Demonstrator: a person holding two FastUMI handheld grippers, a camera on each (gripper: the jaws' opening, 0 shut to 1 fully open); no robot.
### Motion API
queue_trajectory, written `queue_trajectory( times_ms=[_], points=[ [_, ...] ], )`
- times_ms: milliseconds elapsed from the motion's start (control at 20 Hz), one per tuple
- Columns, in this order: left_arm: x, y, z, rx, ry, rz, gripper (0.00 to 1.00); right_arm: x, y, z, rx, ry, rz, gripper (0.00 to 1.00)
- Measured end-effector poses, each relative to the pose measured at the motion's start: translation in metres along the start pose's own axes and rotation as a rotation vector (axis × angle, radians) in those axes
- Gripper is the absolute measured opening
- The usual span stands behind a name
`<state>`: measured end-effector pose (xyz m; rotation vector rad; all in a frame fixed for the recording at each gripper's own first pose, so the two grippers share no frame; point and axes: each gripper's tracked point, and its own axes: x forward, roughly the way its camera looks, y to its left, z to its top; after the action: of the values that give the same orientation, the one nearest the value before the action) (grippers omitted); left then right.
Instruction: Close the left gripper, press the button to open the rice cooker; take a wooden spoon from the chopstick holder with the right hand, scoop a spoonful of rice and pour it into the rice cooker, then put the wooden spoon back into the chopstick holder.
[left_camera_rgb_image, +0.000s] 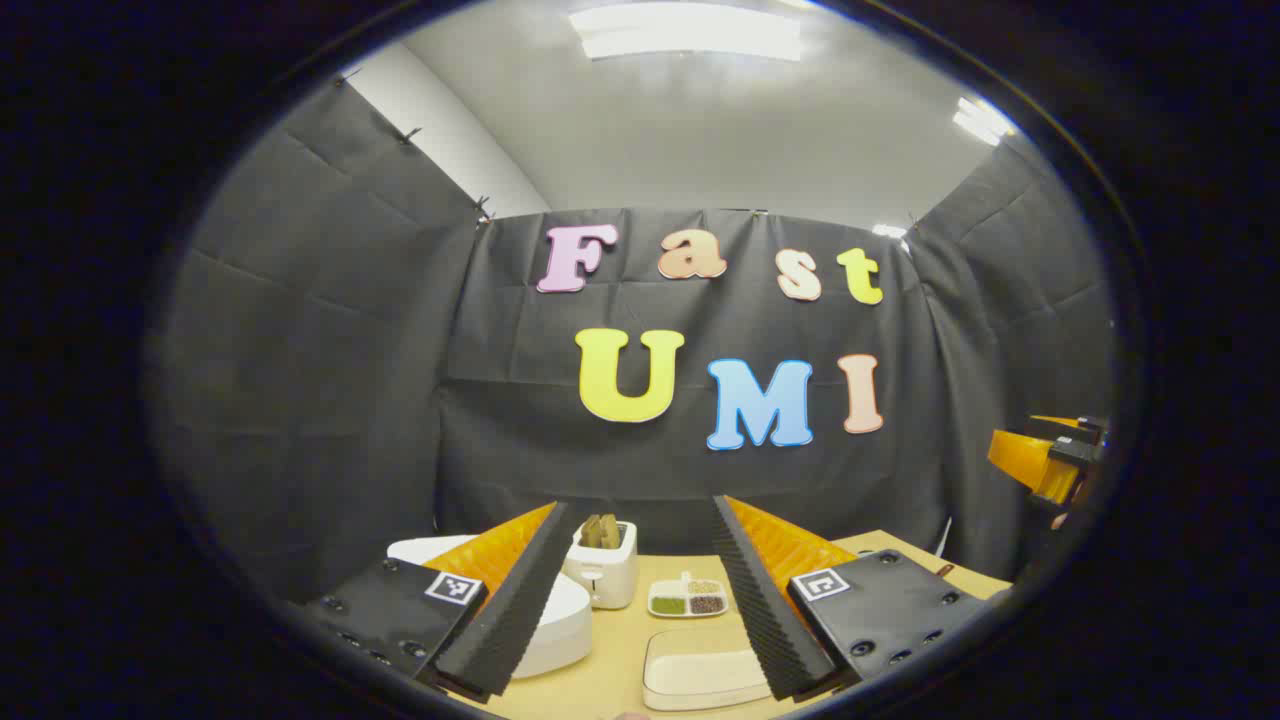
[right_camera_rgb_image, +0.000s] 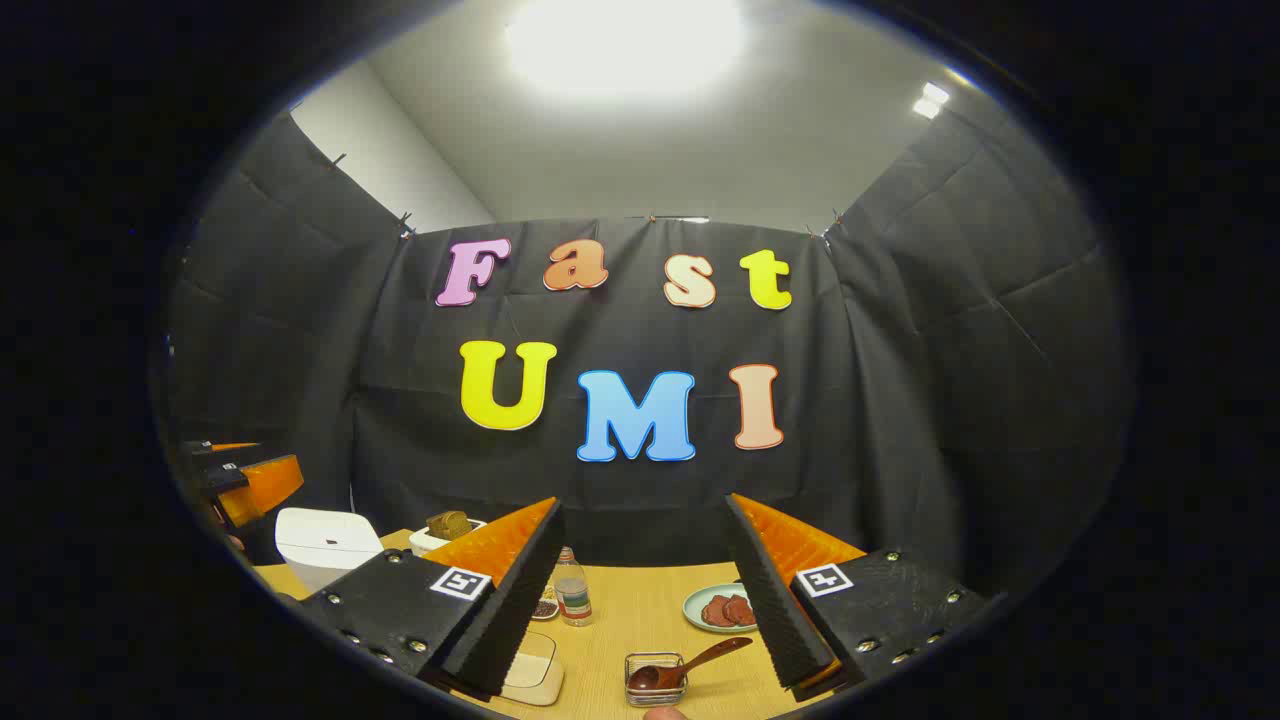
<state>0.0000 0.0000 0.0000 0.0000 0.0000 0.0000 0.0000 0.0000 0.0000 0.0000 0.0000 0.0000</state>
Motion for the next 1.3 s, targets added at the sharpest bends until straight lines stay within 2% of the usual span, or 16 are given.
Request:
queue_trajectory(
  times_ms=[550, 700, 750, 800, 850, 950, 1050, 1100, 1150, 1300],
  points=[
    [0.005, 0.004, 0.006, 0.046, -0.009, 0.057, 0.99, 0.008, -0.015, -0.015, 0.011, 0.025, -0.001, 0.95],
    [0.003, 0.006, 0.008, 0.061, -0.017, 0.068, 0.84, 0.007, -0.013, -0.016, 0.012, 0.025, 0.007, 0.95],
    [0.002, 0.006, 0.009, 0.062, -0.018, 0.065, 0.67, 0.006, -0.012, -0.017, 0.012, 0.025, 0.009, 0.95],
    [0.000, 0.009, 0.007, 0.063, -0.019, 0.074, 0.63, 0.005, -0.011, -0.017, 0.009, 0.026, 0.010, 0.95],
    [-0.001, 0.011, 0.008, 0.060, -0.020, 0.080, 0.50, 0.004, -0.011, -0.018, 0.006, 0.027, 0.010, 0.95],
    [0.000, 0.017, 0.000, 0.052, -0.011, 0.078, 0.41, 0.003, -0.008, -0.019, 0.007, 0.028, 0.010, 0.95],
    [0.003, 0.028, -0.005, 0.041, 0.000, 0.100, 0.10, 0.002, -0.005, -0.019, 0.011, 0.029, 0.008, 0.95],
    [0.004, 0.034, -0.009, 0.039, 0.014, 0.107, 0.15, 0.002, -0.004, -0.019, 0.009, 0.030, 0.003, 0.95],
    [0.010, 0.041, -0.013, 0.039, 0.023, 0.110, 0.10, 0.001, -0.004, -0.020, 0.007, 0.031, -0.002, 0.95],
    [0.023, 0.062, -0.023, 0.053, 0.032, 0.126, 0.09, 0.001, 0.000, -0.021, -0.001, 0.037, -0.023, 0.95]
  ],
)
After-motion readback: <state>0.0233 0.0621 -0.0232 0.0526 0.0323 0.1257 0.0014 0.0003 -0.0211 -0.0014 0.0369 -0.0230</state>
